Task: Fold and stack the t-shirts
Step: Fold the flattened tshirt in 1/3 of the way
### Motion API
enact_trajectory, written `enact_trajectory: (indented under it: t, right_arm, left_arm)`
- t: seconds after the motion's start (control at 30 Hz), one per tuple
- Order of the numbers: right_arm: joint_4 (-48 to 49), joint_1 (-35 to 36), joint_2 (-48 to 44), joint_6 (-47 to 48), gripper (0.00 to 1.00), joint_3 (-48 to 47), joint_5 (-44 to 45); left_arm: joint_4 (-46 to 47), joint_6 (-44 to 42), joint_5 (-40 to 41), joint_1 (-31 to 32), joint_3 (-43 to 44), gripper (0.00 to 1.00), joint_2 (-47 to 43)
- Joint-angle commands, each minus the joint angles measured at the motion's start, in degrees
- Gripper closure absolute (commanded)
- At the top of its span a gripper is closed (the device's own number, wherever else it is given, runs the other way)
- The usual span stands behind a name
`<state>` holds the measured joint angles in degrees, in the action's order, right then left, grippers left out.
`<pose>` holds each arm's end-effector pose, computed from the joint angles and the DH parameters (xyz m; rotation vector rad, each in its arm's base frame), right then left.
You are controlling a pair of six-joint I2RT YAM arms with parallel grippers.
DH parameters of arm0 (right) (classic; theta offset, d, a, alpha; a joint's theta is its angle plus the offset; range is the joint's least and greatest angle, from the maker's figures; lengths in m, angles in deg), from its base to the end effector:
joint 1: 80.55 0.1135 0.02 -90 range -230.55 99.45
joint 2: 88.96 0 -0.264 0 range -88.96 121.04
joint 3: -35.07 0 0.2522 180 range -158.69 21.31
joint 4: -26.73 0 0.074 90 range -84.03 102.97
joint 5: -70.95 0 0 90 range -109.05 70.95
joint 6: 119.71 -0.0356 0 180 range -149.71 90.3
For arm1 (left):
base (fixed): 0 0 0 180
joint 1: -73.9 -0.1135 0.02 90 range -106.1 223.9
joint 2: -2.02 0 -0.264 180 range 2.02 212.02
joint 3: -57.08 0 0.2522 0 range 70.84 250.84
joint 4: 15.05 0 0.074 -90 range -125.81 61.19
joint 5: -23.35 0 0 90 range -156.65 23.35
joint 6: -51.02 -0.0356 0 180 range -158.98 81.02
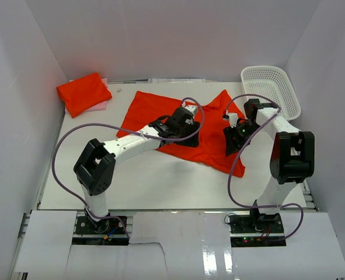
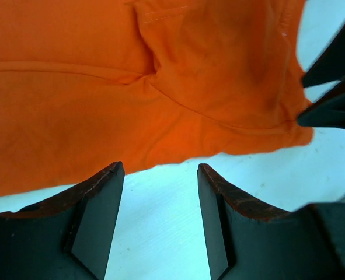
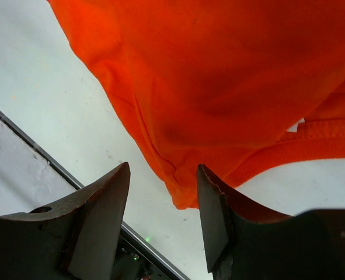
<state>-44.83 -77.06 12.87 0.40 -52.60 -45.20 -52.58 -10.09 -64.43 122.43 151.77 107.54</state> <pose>0.3250 0.0355 0.2045 -0.8619 2.7677 0.6302 0.2733 -0.3072 0.2386 0.4074 2.4614 -0.5556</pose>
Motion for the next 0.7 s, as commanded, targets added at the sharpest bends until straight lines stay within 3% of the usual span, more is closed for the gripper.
enact_trajectory:
  t: [0.0, 0.13, 0.3, 0.67]
  right_arm:
    - [1.5, 0.8, -1.3, -1.5, 0.44, -1.2, -2.4]
    - [3.6, 1.3, -0.6, -3.1, 0.44, -0.2, -2.6]
    - [5.8, 2.3, 0.7, -3.4, 0.44, 2.4, -2.1]
    - [9.0, 2.9, 4.4, -6.2, 0.45, 4.5, 3.7]
  left_arm:
    - [-2.2, -1.5, -3.9, -7.5, -0.2, 0.36, -6.0]
    - [1.6, -4.2, -14.0, -23.3, -6.7, 0.36, -5.9]
    - [1.5, -8.8, -12.8, -34.1, -6.8, 0.36, -2.8]
    - [1.0, -11.1, -9.3, -36.1, -3.1, 0.37, 5.0]
